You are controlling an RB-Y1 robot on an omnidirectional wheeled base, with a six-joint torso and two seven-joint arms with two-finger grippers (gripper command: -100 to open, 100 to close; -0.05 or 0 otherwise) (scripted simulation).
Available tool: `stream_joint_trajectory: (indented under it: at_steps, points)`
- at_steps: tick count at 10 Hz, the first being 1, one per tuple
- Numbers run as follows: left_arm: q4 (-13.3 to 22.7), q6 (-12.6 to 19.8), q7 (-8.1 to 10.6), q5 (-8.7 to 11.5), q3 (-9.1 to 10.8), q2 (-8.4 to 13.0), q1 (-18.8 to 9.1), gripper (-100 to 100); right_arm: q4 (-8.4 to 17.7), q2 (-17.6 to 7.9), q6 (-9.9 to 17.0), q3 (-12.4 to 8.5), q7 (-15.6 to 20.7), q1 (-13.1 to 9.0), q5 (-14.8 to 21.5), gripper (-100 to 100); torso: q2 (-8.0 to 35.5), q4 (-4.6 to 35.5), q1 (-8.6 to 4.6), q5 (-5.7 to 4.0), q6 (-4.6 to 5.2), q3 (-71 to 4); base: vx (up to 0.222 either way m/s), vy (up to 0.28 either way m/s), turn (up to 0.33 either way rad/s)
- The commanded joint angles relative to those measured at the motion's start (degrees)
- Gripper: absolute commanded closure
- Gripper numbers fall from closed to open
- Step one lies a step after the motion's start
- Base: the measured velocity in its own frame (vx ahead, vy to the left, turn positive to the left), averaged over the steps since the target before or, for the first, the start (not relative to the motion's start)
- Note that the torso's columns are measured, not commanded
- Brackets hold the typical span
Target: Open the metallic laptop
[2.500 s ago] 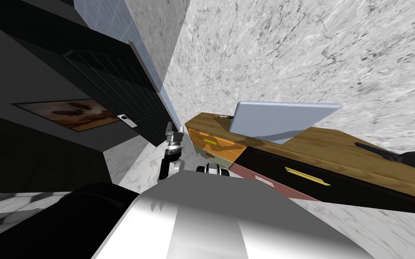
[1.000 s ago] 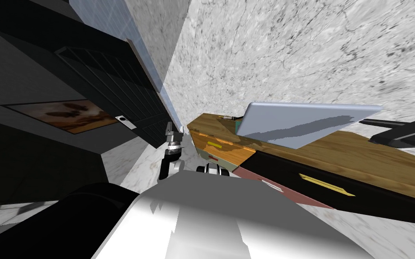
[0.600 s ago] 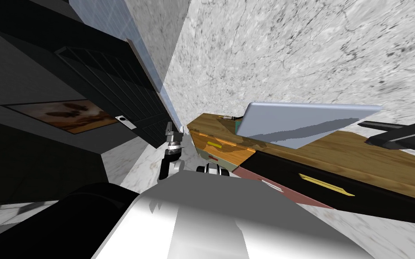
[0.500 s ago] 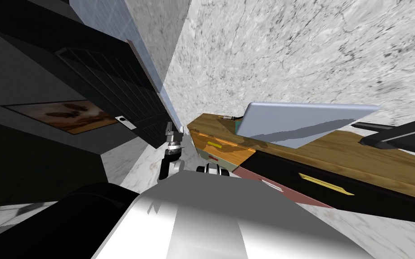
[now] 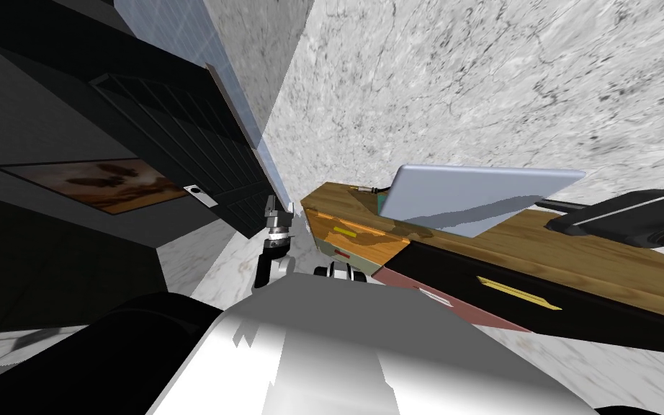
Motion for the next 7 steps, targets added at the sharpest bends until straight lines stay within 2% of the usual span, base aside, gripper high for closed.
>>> stream_joint_trajectory:
  at_steps: [1,2,5,6,7]
  points:
    - [0.0,0.0,0.00,0.0,0.00,0.0,0.0,0,5.0,-4.5,-4.4,4.5,0.1,-5.1,0.7,100,-0.1,-0.1,0.09,-0.03,-0.06,-0.1,0.001,0.050,-0.007]
    - [0.0,0.0,0.00,0.0,-0.01,0.0,0.0,0,7.4,-5.1,-5.0,6.5,0.1,-7.5,0.7,100,-0.1,-0.1,0.16,0.01,-0.07,-0.1,0.000,0.032,-0.002]
    - [0.0,0.0,0.00,0.0,0.00,0.0,0.0,0,7.8,-5.1,-5.0,11.5,0.1,-12.7,0.7,100,0.0,0.0,0.10,0.03,-0.03,0.0,0.004,0.000,0.006]
    - [0.0,0.0,0.00,0.0,0.00,0.0,0.0,0,7.8,-5.1,-5.0,11.9,0.1,-13.2,0.7,100,0.1,0.0,0.16,0.08,0.02,0.1,0.000,0.000,0.000]
    - [0.0,0.0,0.00,0.0,0.00,0.0,0.0,0,10.3,-7.8,-7.6,13.8,0.3,-15.1,1.3,100,0.2,0.1,0.24,0.15,0.06,0.1,0.003,0.029,-0.025]
